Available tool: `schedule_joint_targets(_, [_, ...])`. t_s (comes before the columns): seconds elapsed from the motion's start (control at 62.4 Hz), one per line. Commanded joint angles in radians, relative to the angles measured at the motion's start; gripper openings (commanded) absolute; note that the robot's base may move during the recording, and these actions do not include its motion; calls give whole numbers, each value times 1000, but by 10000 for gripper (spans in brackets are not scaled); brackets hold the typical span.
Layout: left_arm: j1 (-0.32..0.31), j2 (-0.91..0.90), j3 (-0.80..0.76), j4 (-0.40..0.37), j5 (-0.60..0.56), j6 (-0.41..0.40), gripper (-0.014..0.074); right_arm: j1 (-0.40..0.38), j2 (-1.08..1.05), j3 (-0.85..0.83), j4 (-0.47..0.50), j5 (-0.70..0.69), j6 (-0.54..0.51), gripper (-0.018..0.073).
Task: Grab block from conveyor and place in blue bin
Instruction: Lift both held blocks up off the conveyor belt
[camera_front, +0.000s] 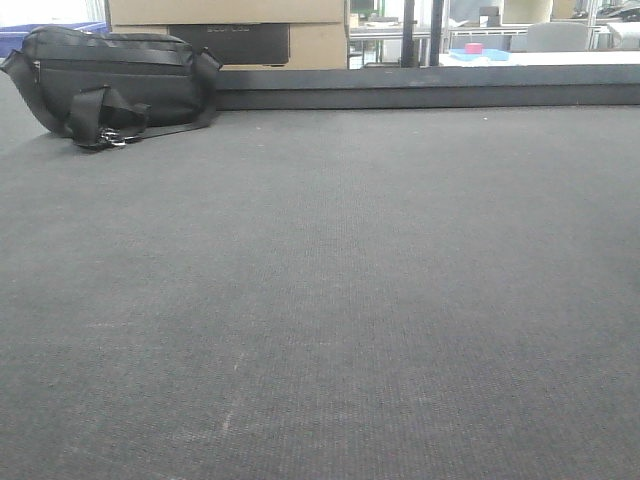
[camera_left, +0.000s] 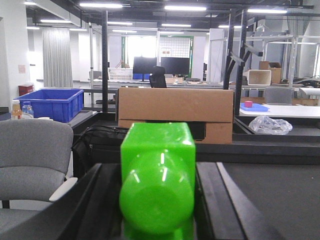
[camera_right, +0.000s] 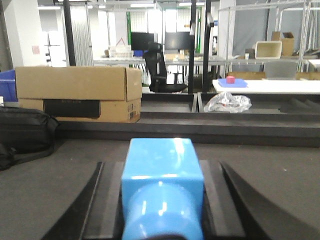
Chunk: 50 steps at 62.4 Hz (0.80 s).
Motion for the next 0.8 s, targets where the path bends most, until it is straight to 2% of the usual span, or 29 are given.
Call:
schedule_joint_targets(0.0, [5, -5, 2, -6, -5, 4, -111, 0, -5, 1, -5, -32, 3, -154])
schedule_joint_targets(0.785, [5, -5, 2, -6, -9, 4, -111, 0, -5, 1, -5, -32, 3, -154])
